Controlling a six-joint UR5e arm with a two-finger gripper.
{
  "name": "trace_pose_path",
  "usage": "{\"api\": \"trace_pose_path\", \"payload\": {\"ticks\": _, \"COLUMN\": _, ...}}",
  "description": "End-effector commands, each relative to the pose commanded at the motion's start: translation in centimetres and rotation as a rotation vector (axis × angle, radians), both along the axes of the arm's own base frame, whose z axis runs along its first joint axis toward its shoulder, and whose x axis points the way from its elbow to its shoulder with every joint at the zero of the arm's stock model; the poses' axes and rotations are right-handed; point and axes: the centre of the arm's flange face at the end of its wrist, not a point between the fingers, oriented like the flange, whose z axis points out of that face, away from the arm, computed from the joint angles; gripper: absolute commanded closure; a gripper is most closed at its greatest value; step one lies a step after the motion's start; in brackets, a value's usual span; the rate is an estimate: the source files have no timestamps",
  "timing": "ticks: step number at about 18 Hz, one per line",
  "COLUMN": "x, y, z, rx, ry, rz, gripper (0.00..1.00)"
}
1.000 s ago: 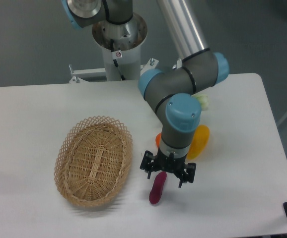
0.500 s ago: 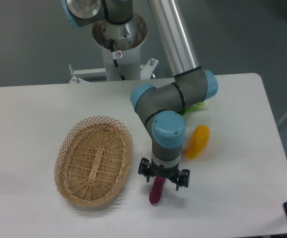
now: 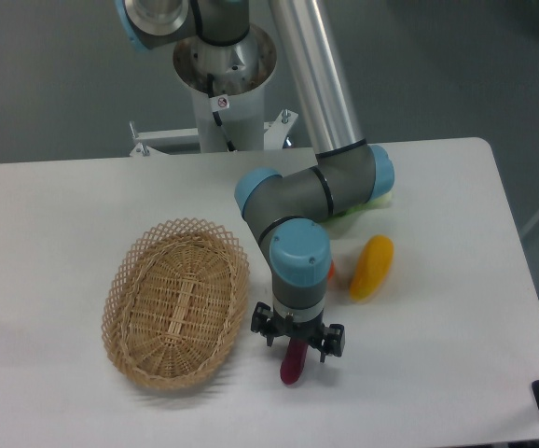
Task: Pick up the sweet potato from the table
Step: 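Lower the gripper around the sweet potato and close the fingers, then lift the grasped sweet potato up and away from the table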
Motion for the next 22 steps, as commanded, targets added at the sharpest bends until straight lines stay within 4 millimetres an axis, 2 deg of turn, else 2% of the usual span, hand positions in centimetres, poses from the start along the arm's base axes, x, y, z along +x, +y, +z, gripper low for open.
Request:
{"api": "trace_pose_path", "payload": {"ticks": 3, "x": -0.1, "y": 0.0, "z": 0.2, "rx": 0.005, "ry": 0.014, "rz": -0.001, "gripper": 0.00}}
{"api": "trace_pose_path", "payload": {"ticks": 4, "x": -0.2, "y": 0.0, "z": 0.3, "rx": -0.004, "ry": 0.025, "rz": -0.001, "gripper": 0.05}}
{"api": "trace_pose_path", "payload": {"ticks": 8, "x": -0.3, "y": -0.1, "z": 0.5, "rx": -0.010, "ry": 0.040, "rz": -0.005, "gripper": 0.58}}
{"api": "trace_pose_path", "payload": {"ticks": 10, "x": -0.4, "y": -0.1, "z": 0.8, "rx": -0.008, "ry": 0.044, "rz": -0.006, "gripper": 0.69}}
{"api": "trace_pose_path", "payload": {"ticks": 13, "x": -0.3, "y": 0.0, "z": 0.9, "rx": -0.006, "ry": 0.047, "rz": -0.009, "gripper": 0.72}}
{"api": "trace_pose_path", "payload": {"ticks": 17, "x": -0.8, "y": 0.3, "z": 2.1, "rx": 0.008, "ry": 0.069, "rz": -0.036, "gripper": 0.73}}
{"api": "trace_pose_path", "payload": {"ticks": 18, "x": -1.0, "y": 0.5, "z": 3.0, "rx": 0.017, "ry": 0.079, "rz": -0.045, "gripper": 0.73}}
{"api": "trace_pose_path", "payload": {"ticks": 20, "x": -2.0, "y": 0.8, "z": 5.9, "rx": 0.061, "ry": 0.111, "rz": -0.038, "gripper": 0.73}}
{"api": "trace_pose_path", "payload": {"ticks": 22, "x": -3.9, "y": 0.0, "z": 9.0, "rx": 0.100, "ry": 0.150, "rz": -0.016, "gripper": 0.72}}
